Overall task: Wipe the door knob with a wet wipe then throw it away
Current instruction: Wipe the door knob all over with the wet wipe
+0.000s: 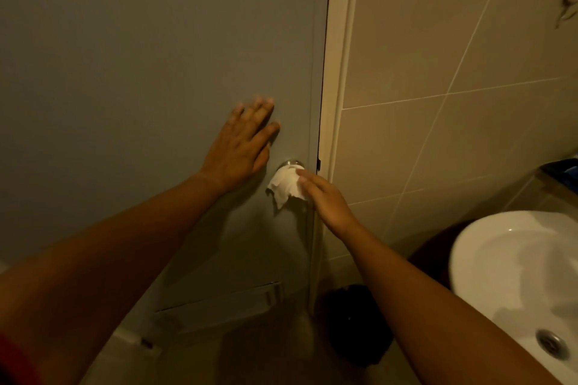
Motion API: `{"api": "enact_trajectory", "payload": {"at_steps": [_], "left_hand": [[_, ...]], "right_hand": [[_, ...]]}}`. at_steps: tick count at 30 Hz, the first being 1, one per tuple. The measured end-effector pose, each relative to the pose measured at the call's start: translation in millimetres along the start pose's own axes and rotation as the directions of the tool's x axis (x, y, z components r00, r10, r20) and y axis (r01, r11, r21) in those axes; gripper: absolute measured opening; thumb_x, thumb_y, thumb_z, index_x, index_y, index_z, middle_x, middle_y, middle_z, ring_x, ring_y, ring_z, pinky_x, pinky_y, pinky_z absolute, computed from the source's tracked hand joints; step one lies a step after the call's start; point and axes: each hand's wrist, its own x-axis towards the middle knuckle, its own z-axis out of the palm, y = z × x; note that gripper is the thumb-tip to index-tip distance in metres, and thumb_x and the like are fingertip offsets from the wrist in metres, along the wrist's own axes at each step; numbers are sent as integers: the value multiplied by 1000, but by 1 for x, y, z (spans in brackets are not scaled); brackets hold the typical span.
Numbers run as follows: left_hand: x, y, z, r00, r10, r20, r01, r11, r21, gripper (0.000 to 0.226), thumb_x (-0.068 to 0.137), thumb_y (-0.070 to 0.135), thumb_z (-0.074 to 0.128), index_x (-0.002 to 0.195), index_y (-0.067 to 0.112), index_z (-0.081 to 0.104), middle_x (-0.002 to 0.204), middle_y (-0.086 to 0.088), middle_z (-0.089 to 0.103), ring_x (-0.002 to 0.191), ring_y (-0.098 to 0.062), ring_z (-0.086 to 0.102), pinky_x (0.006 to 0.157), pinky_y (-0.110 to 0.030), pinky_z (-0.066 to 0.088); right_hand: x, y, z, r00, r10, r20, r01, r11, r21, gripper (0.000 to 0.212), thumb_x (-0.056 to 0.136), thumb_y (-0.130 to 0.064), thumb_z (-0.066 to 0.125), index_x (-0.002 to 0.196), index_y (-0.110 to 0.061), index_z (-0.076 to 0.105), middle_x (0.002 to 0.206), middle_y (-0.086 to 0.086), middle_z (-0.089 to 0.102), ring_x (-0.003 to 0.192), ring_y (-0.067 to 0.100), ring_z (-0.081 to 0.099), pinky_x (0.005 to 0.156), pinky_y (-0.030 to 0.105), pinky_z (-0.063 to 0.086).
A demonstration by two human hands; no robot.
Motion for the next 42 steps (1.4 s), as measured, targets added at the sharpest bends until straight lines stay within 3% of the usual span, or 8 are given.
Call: {"api": "enact_trajectory", "payload": {"at_steps": [5, 13, 19, 30, 33, 38, 40, 42], "left_hand": [[-37, 57, 15, 944, -234, 232, 306, 884, -353, 37, 97, 35, 42, 118, 15, 66, 115, -6, 61, 104, -23, 59, 89, -36, 47], [-43, 85, 26, 675, -485, 556, 727, 306, -615, 36, 91, 27, 62, 126, 15, 61, 119, -4, 64, 97, -13, 61, 81, -15, 50], [-44, 91, 25, 661, -512, 548, 744, 350, -570, 44, 88, 16, 67, 131, 12, 57, 123, -11, 65, 97, -15, 63, 84, -21, 49], [-17, 82, 18, 790, -325, 520, 562, 723, -401, 50, 80, 31, 72, 128, 18, 61, 126, -4, 59, 109, -18, 58, 94, -30, 50], [-26, 82, 20, 734, -412, 540, 668, 584, -462, 53, 77, 28, 76, 127, 16, 62, 119, -5, 64, 102, -16, 62, 89, -27, 53], [-40, 97, 33, 511, -579, 635, 826, 127, -549, 48, 76, 9, 76, 122, 9, 63, 107, -12, 72, 93, -24, 70, 81, -29, 55], [-38, 100, 36, 476, -592, 650, 832, 64, -551, 48, 77, 8, 77, 123, 7, 63, 108, -13, 72, 93, -23, 69, 82, -28, 55], [-36, 97, 34, 512, -568, 644, 816, 87, -572, 52, 75, 12, 79, 125, 7, 63, 111, -12, 72, 97, -23, 70, 86, -30, 57]], "right_hand": [[8, 11, -20, 975, -199, -97, 179, 967, -183, 27, 87, -20, 69, 114, -17, 71, 124, 3, 52, 121, 23, 51, 101, 27, 44], [10, 10, -28, 919, -394, -4, 296, 698, -652, 37, 83, -40, 70, 118, -29, 66, 120, -1, 43, 113, 15, 38, 95, 27, 40], [22, -9, -25, 865, -405, 297, 487, 528, -696, 43, 90, -34, 61, 128, -16, 58, 125, 9, 55, 113, 24, 52, 93, 31, 44], [2, 25, -10, 981, -187, 56, 194, 965, -178, 25, 94, -33, 58, 111, -15, 65, 90, -4, 68, 78, 2, 63, 76, 31, 56], [9, 11, -19, 943, -316, 107, 334, 890, -311, 34, 89, -32, 65, 119, -16, 62, 98, -6, 67, 82, -4, 60, 77, 13, 51], [29, -26, -28, 868, -312, 386, 495, 490, -718, 50, 89, -33, 62, 134, -14, 54, 131, 11, 61, 115, 28, 58, 95, 33, 45], [32, -25, -29, 875, -297, 383, 484, 495, -721, 50, 89, -35, 61, 134, -15, 53, 131, 11, 61, 114, 27, 59, 95, 34, 47], [27, -10, -31, 891, -325, 316, 452, 687, -568, 52, 89, -40, 63, 133, -15, 54, 125, 7, 64, 107, 19, 62, 89, 26, 51]]}}
